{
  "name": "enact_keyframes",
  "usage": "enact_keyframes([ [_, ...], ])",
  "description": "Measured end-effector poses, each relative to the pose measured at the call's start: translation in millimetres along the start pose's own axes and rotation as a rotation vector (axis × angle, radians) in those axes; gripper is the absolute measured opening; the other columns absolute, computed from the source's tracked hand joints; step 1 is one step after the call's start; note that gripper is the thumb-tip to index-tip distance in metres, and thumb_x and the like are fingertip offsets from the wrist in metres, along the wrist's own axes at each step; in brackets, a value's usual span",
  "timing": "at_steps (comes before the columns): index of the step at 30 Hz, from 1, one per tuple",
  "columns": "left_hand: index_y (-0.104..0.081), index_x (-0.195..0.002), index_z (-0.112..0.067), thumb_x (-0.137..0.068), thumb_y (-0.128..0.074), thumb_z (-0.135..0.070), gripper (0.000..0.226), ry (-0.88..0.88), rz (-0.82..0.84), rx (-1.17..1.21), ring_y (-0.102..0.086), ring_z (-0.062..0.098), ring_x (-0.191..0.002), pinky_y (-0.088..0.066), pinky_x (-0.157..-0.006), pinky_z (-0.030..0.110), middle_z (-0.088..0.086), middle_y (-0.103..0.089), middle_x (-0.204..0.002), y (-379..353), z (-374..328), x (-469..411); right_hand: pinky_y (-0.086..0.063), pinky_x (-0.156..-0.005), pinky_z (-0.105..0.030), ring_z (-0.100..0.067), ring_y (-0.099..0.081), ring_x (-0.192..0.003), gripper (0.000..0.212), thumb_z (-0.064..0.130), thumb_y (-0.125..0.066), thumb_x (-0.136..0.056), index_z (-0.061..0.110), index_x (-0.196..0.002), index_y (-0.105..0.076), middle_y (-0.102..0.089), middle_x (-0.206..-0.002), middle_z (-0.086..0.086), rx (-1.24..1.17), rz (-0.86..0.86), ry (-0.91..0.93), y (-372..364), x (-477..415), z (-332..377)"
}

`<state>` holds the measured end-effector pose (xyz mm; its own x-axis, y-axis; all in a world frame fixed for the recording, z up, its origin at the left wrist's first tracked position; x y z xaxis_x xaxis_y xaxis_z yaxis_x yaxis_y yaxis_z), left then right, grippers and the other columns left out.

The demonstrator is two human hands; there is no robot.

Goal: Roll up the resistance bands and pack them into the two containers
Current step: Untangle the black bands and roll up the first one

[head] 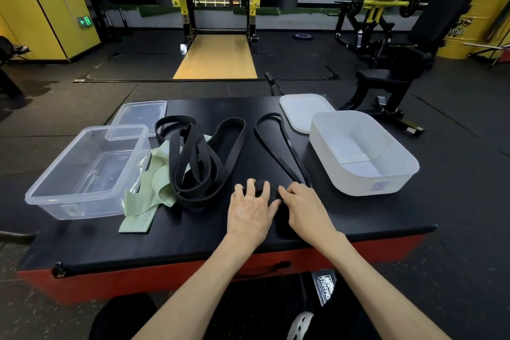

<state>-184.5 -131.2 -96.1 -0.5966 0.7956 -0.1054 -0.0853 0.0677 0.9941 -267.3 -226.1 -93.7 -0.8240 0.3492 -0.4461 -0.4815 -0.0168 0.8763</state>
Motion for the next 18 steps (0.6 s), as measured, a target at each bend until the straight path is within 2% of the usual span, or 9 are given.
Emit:
enact_keyframes([
  [5,-0.017,-0.151,-0.024,-0.1,-0.017,-0.054,0.058,0.04,-0.025,0.01,-0.034,0.032,-0.121,-0.033,-0.1,0.037,0.013,-0.02,-0.154,0,-1,1,-0.052,-0.063,-0.04,-0.029,-0.059,-0.071,0.017,0.0,-0.068,-0.077,0.003,-0.093,-0.065,-0.061,-0.078,-0.008,-0.052,-0.027,-0.069,3,4,1],
  [11,-0.017,-0.15,-0.025,-0.1,-0.017,-0.053,0.058,0.037,-0.04,0.004,-0.036,0.031,-0.119,-0.035,-0.098,0.036,0.011,-0.022,-0.153,1,-2,0,-0.052,-0.057,-0.038,-0.028,-0.059,-0.066,0.019,-0.005,-0.072,-0.071,0.004,-0.088,-0.072,-0.062,-0.074,-0.007,-0.099,-0.105,-0.119,8,5,-6],
  [15,-0.018,-0.15,-0.025,-0.1,-0.02,-0.054,0.058,0.035,-0.047,0.034,-0.034,0.031,-0.121,-0.034,-0.1,0.036,0.01,-0.021,-0.154,0,-1,1,-0.052,-0.063,-0.037,-0.027,-0.059,-0.071,0.021,0.001,-0.075,-0.074,0.005,-0.094,-0.073,-0.063,-0.079,-0.006,-0.12,-0.115,-0.117,7,4,-6],
  [18,-0.02,-0.15,-0.024,-0.099,-0.021,-0.055,0.059,0.039,-0.048,0.053,-0.034,0.031,-0.122,-0.034,-0.1,0.037,0.011,-0.021,-0.154,0,-2,4,-0.05,-0.06,-0.035,-0.026,-0.057,-0.069,0.017,0.003,-0.074,-0.076,0.004,-0.093,-0.073,-0.06,-0.077,-0.006,-0.143,-0.1,-0.13,5,6,-6],
])
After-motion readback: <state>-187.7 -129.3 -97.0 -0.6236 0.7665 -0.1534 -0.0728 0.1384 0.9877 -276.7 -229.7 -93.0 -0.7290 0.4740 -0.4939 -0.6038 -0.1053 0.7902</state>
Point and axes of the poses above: each hand's wrist, its own x-axis away from the middle knuckle, its own y-axis out of the back of the hand, z = x × y, the point moved 4 cm from there along -x, towards the middle knuckle
